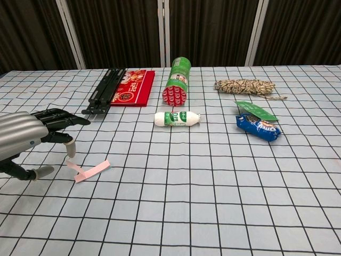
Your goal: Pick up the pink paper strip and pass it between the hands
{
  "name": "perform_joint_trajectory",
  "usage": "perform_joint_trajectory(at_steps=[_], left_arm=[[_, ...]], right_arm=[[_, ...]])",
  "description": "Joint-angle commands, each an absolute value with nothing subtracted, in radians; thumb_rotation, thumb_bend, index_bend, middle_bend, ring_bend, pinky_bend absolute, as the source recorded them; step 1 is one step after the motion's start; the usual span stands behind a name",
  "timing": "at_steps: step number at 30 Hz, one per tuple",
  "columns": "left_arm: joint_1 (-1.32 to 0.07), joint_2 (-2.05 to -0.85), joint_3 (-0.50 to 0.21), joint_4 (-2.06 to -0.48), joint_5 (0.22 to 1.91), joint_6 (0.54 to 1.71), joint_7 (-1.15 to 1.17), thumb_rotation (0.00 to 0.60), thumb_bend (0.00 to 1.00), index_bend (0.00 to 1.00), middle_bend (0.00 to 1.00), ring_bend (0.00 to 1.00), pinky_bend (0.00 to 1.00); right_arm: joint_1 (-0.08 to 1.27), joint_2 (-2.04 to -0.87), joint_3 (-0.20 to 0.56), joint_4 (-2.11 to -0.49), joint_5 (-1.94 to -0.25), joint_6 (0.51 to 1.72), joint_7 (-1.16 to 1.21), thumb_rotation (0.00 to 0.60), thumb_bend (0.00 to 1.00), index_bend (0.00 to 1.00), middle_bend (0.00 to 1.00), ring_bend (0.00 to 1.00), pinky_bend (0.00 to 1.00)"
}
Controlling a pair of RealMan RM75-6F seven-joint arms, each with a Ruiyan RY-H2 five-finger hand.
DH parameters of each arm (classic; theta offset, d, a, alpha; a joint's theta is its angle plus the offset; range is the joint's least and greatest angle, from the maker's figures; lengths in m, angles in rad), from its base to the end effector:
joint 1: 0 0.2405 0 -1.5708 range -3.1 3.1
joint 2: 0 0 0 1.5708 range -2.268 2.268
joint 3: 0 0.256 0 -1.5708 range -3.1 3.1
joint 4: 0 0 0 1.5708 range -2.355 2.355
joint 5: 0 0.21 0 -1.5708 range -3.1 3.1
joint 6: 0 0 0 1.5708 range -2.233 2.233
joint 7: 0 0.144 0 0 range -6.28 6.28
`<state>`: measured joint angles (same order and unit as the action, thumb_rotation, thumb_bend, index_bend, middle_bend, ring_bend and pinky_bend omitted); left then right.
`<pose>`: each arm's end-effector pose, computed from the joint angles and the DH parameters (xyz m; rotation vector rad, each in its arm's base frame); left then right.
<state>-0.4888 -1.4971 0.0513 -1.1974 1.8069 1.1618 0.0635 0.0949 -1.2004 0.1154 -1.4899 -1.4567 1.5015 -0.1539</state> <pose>-0.2493 0.2628 -0.0012 -2.1558 -0.5600 -0.8939 -0.3255 -0.1986 0.1590 1.3491 -0.7173 0.7933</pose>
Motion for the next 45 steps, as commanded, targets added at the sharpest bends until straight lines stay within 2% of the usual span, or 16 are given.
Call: perform_joint_trajectory(at_steps=[1,10,24,33,41,45], left_arm=[[-0.503,-1.531,0.059,-1.157,1.813,1.173,0.039,0.6,0.42,0.39,0.0,0.0,0.0],[-0.529,-1.585,0.062,-1.11,1.8,1.168,0.045,0.6,0.41,0.43,0.0,0.0,0.0],[-0.542,-1.602,0.07,-1.107,1.767,1.165,0.07,0.6,0.43,0.5,0.0,0.0,0.0],[-0.55,-1.602,0.075,-1.114,1.752,1.162,0.069,0.6,0.54,0.61,0.0,0.0,0.0],[-0.553,-1.59,0.058,-1.151,1.727,1.178,0.053,0.6,0.54,0.77,0.0,0.0,0.0],[-0.571,-1.559,0.01,-1.223,1.694,1.191,0.019,0.6,0.54,0.8,0.0,0.0,0.0]], right_arm=[[0.096,-1.2,0.116,-1.488,-1.455,1.5,-0.152,0.6,0.0,0.0,0.0,0.0,0.0],[0.098,-1.2,0.121,-1.482,-1.44,1.493,-0.146,0.6,0.0,0.0,0.0,0.0,0.0],[0.098,-1.195,0.121,-1.485,-1.436,1.491,-0.142,0.6,0.0,0.0,0.0,0.0,0.0],[0.098,-1.192,0.12,-1.487,-1.437,1.491,-0.137,0.6,0.0,0.0,0.0,0.0,0.0],[0.099,-1.192,0.118,-1.488,-1.435,1.487,-0.132,0.6,0.0,0.0,0.0,0.0,0.0],[0.106,-1.194,0.117,-1.501,-1.417,1.452,-0.093,0.6,0.0,0.0,0.0,0.0,0.0]])
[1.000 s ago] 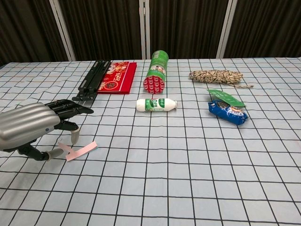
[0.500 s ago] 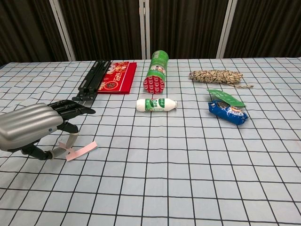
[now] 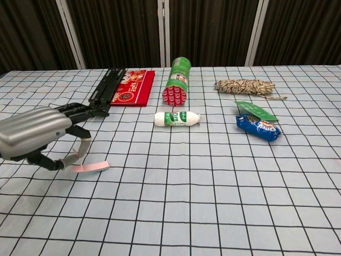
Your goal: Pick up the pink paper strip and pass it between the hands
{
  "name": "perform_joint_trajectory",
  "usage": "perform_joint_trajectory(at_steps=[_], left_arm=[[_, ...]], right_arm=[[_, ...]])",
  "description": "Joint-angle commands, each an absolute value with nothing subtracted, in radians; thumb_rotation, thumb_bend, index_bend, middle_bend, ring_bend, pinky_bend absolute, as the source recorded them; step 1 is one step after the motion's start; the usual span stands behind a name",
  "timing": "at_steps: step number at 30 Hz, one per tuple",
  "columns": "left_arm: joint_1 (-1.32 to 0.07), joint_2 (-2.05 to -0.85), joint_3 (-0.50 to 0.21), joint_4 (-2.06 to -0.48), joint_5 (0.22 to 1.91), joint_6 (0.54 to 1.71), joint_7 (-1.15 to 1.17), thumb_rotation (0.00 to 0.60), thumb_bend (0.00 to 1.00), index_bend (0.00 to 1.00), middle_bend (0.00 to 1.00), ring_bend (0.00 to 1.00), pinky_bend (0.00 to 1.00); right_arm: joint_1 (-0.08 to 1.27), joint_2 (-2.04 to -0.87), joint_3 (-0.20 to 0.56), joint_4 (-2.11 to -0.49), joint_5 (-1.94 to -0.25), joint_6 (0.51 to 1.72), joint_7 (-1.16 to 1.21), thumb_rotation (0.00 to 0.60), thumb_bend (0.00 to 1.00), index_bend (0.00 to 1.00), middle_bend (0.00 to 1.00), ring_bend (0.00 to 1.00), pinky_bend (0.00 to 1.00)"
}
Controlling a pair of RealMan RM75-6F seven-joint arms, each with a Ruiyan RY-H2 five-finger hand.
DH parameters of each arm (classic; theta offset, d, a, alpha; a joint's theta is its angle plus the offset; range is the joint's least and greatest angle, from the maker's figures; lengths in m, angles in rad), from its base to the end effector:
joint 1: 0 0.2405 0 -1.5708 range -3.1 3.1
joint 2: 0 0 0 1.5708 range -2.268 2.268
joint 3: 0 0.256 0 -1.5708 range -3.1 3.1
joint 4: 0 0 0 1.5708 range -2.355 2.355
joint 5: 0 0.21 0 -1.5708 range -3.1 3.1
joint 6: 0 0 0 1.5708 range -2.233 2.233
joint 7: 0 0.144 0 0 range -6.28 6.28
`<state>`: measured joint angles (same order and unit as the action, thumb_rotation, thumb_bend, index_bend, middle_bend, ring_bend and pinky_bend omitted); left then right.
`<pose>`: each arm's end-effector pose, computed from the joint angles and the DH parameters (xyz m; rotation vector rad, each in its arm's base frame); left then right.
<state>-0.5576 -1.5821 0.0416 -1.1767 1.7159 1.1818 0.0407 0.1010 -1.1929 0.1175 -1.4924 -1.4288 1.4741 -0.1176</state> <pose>-0.2217 0.2812 -0.0203 -2.0984 -0.6208 -1.0041 -0.3295 -0.2011 0.1598 1.3347 -0.7676 0.7965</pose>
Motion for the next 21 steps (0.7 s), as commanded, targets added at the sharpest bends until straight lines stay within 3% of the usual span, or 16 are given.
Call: perform_joint_trajectory(at_steps=[1,6,11,21], left_arm=[[-0.581,-1.546,-0.006,-1.253,1.686,1.191,0.011,0.6,0.54,0.8,0.0,0.0,0.0],[-0.624,-1.486,-0.058,-1.386,1.645,1.147,0.001,0.6,0.54,0.8,0.0,0.0,0.0],[-0.68,-1.439,-0.15,-1.55,1.553,1.084,0.069,0.6,0.54,0.81,0.0,0.0,0.0],[-0.818,-1.429,-0.325,-1.754,1.289,0.954,0.273,0.6,0.54,0.82,0.0,0.0,0.0]], right_arm=[[0.112,-1.195,0.115,-1.508,-1.414,1.434,-0.077,0.6,0.0,0.0,0.0,0.0,0.0],[0.166,-1.184,0.118,-1.544,-1.409,1.33,-0.01,0.6,0.0,0.01,0.0,0.0,0.0],[0.261,-1.157,0.139,-1.638,-1.407,1.177,0.12,0.6,0.0,0.08,0.0,0.0,0.0],[0.387,-1.224,0.219,-1.727,-1.323,1.067,0.159,0.6,0.0,0.24,0.0,0.0,0.0]])
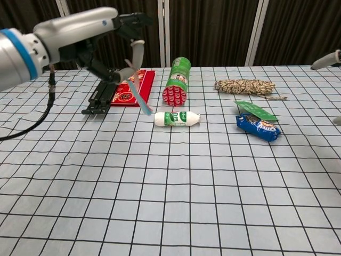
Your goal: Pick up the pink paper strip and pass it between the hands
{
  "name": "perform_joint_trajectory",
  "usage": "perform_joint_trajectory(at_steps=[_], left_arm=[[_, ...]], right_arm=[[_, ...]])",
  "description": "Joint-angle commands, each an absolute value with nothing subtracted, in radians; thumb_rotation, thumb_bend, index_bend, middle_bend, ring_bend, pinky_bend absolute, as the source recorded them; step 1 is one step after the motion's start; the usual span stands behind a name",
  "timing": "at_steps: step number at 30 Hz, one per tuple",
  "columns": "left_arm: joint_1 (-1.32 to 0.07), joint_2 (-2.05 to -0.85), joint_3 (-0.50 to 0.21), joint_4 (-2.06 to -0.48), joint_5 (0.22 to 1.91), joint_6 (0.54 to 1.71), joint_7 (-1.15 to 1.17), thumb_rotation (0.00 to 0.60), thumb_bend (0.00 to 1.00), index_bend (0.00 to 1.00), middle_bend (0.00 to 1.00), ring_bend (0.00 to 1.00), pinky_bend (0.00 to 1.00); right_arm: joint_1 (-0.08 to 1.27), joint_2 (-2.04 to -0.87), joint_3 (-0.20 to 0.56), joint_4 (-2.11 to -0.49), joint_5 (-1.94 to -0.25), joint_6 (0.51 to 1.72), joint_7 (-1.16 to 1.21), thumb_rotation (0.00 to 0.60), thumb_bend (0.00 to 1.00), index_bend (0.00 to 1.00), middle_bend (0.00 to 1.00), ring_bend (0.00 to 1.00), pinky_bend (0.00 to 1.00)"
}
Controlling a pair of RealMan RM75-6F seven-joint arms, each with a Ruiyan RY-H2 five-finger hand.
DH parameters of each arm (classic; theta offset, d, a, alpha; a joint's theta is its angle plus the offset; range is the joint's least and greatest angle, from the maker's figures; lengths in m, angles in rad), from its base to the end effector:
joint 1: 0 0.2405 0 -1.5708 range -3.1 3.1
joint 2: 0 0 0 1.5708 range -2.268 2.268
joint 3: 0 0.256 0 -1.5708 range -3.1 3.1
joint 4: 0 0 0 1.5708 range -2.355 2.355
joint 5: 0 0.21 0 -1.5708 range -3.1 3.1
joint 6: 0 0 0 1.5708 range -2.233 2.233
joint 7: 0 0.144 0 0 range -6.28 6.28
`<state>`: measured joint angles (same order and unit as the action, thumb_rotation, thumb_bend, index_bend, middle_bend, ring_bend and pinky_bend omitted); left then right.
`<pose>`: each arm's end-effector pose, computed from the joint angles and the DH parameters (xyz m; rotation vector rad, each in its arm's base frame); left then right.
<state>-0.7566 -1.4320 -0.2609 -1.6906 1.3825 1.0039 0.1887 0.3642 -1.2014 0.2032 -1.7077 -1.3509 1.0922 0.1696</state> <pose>-0.0707 0.3274 0.0292 -1.9630 -0.8243 -1.3184 -0.2340 -0.2799 0.0993 1.4951 -1.2848 1.1576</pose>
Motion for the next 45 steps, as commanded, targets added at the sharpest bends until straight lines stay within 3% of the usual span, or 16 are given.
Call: perform_joint_trajectory(at_steps=[1,10,20,45], left_arm=[[-0.837,-1.435,-0.34,-1.769,1.254,0.946,0.306,0.6,0.55,0.82,0.0,0.0,0.0],[-0.967,-1.508,-0.395,-1.812,1.01,0.953,0.496,0.6,0.54,0.82,0.0,0.0,0.0],[-1.074,-1.624,-0.411,-1.742,0.873,0.994,0.561,0.6,0.54,0.82,0.0,0.0,0.0],[-1.181,-1.756,-0.419,-1.569,0.896,1.064,0.528,0.6,0.54,0.82,0.0,0.0,0.0]], right_arm=[[0.401,-1.234,0.226,-1.74,-1.303,1.053,0.154,0.6,0.0,0.25,0.0,0.0,0.0],[0.468,-1.301,0.27,-1.833,-1.171,1.043,0.064,0.6,0.0,0.34,0.0,0.0,0.0],[0.508,-1.389,0.303,-1.869,-1.052,1.113,-0.05,0.6,0.03,0.42,0.0,0.0,0.0],[0.564,-1.461,0.353,-1.876,-0.893,1.172,-0.131,0.6,0.11,0.52,0.0,0.0,0.0]])
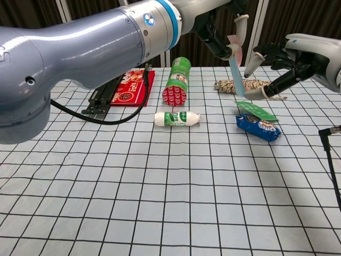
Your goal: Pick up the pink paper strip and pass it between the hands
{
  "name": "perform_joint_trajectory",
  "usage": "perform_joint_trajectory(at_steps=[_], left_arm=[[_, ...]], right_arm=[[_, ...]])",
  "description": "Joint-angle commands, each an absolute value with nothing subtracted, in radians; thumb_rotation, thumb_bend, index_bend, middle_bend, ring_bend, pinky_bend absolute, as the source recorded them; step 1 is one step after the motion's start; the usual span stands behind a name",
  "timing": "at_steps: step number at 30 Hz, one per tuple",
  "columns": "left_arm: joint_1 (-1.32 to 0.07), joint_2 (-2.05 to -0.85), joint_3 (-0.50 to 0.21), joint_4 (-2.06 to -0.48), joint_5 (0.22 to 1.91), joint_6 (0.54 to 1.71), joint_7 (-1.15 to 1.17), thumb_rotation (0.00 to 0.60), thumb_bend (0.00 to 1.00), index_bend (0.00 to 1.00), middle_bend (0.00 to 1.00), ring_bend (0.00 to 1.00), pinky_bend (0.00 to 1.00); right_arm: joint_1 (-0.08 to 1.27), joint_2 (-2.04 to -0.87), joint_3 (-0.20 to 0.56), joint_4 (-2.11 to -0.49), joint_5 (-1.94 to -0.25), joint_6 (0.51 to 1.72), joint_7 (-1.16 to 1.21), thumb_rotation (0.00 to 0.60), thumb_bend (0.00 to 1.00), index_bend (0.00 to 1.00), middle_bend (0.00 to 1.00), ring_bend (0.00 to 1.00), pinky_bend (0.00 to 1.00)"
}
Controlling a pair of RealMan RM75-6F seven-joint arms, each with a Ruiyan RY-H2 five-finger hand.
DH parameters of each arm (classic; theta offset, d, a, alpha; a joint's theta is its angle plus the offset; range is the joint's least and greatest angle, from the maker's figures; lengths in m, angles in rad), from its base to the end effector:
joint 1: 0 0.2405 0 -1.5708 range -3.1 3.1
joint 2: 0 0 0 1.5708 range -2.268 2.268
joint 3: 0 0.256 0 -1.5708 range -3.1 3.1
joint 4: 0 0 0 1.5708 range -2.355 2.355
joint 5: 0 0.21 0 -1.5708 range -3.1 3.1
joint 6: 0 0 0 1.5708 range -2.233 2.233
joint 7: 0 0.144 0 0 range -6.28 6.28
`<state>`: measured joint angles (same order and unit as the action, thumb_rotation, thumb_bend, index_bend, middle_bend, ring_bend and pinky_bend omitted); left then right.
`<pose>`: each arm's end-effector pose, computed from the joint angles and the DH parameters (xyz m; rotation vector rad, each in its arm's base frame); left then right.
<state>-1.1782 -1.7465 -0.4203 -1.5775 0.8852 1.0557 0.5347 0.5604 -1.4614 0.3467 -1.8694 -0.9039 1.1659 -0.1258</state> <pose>0.0769 0.3461 -0.0318 -1.9288 -0.8568 -1.3782 -0.1340 -0.3115 0.0427 1.3013 -1.5230 1.2970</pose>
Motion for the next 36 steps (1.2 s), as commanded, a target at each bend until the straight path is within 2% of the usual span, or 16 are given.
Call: perform_joint_trajectory(at_steps=[1,4,32,36], left_arm=[[-1.182,-1.759,-0.419,-1.567,0.9,1.067,0.523,0.6,0.54,0.82,0.0,0.0,0.0],[-1.187,-1.764,-0.417,-1.561,0.908,1.073,0.524,0.6,0.54,0.82,0.0,0.0,0.0],[-1.203,-1.798,-0.423,-1.533,0.909,1.095,0.527,0.6,0.54,0.82,0.0,0.0,0.0],[-1.201,-1.803,-0.426,-1.534,0.9,1.099,0.524,0.6,0.54,0.82,0.0,0.0,0.0]], right_arm=[[0.565,-1.461,0.354,-1.877,-0.888,1.174,-0.135,0.6,0.12,0.52,0.0,0.0,0.0],[0.567,-1.458,0.358,-1.881,-0.87,1.172,-0.136,0.6,0.15,0.53,0.0,0.0,0.0],[0.586,-1.474,0.358,-1.885,-0.836,1.188,-0.139,0.6,0.2,0.62,0.0,0.0,0.0],[0.588,-1.479,0.357,-1.875,-0.843,1.194,-0.14,0.6,0.24,0.63,0.0,0.0,0.0]])
